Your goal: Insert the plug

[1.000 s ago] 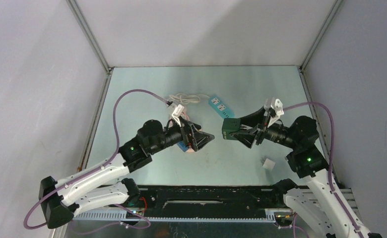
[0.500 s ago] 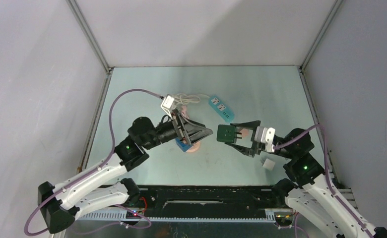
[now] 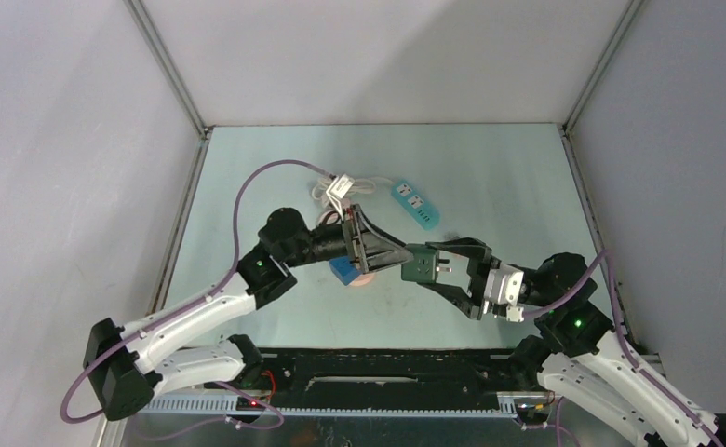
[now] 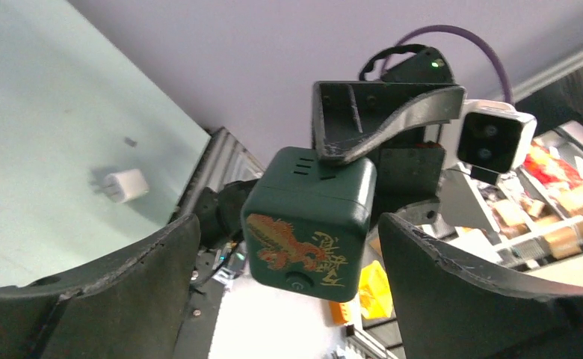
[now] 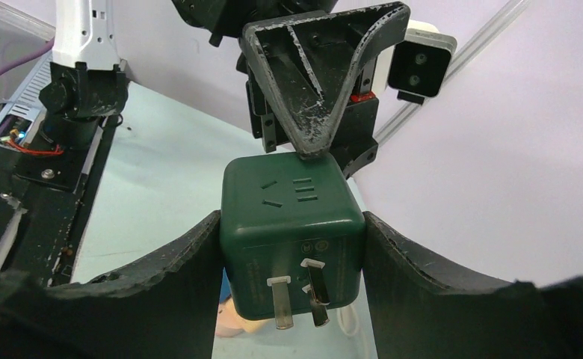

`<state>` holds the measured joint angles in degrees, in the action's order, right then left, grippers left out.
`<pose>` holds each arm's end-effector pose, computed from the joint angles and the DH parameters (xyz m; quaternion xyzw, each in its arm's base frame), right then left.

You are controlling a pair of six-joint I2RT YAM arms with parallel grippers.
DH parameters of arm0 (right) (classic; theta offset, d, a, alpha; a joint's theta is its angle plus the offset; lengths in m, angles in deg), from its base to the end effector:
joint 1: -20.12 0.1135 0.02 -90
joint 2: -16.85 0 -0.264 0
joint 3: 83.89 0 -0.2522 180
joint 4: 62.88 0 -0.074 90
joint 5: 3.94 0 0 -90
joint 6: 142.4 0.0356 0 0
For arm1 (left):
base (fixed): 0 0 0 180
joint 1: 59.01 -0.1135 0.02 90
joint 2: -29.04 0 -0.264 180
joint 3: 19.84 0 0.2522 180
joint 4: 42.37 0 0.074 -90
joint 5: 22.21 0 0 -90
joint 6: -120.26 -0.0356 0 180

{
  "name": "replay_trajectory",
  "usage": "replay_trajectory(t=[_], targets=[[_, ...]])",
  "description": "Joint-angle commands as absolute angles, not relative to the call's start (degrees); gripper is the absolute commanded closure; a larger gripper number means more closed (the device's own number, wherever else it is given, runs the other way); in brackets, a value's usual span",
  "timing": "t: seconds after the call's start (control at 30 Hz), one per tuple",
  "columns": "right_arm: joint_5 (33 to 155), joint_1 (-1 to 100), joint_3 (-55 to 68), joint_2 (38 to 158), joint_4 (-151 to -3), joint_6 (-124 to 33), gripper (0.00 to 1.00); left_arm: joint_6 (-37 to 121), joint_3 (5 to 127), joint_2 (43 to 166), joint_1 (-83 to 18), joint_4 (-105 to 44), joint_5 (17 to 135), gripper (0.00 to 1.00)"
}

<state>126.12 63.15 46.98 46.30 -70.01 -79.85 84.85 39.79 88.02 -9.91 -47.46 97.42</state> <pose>0.0768 0.1030 0.3502 -0.5574 0.3259 0.3116 0.6972 0.1442 -0.1933 0.3531 0.1584 0.6569 -0.6698 0.3081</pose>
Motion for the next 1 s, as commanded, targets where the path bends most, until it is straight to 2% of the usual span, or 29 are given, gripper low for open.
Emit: replay_trajectory(t=[0.0,0.17,0.3,0.57,0.67,0.8,0.83,0.87,0.97], targets=[[123.82,63.97,46.41,46.63,-62.65,-81.72,1.0,90.24,42.15,89.72,-10.06,-58.09,104.38,0.09],[122.47,64.2,46.41,47.71,-59.33,-81.61,1.0,93.53,41.27,91.32,-9.97,-62.02,105.53,0.13],[122.37,64.25,46.41,48.5,-58.21,-81.68,1.0,95.88,40.22,91.88,-9.86,-66.34,106.26,0.21],[121.54,64.38,46.42,49.53,-57.22,-81.14,1.0,93.5,40.77,91.24,-9.44,-62.92,105.51,0.37],[122.02,64.48,46.41,49.8,-57.12,-81.18,1.0,93.02,40.59,91.34,-9.44,-62.76,105.11,0.51],[121.41,64.53,46.41,50.02,-58.34,-81.65,1.0,91.17,41.46,92.09,-9.44,-60.81,105.18,0.87],[121.05,64.57,46.41,50.2,-58.57,-81.68,0.94,90.16,41.8,92.27,-9.42,-59.66,104.7,0.96],[120.79,64.61,46.42,50.24,-58.92,-81.78,0.82,88.65,42.09,92.32,-9.44,-58.45,104.11,0.99],[119.22,64.62,46.41,50.16,-60.36,-81.39,0.31,82.6,43.4,91.81,-9.55,-51.96,100.61,1.0]])
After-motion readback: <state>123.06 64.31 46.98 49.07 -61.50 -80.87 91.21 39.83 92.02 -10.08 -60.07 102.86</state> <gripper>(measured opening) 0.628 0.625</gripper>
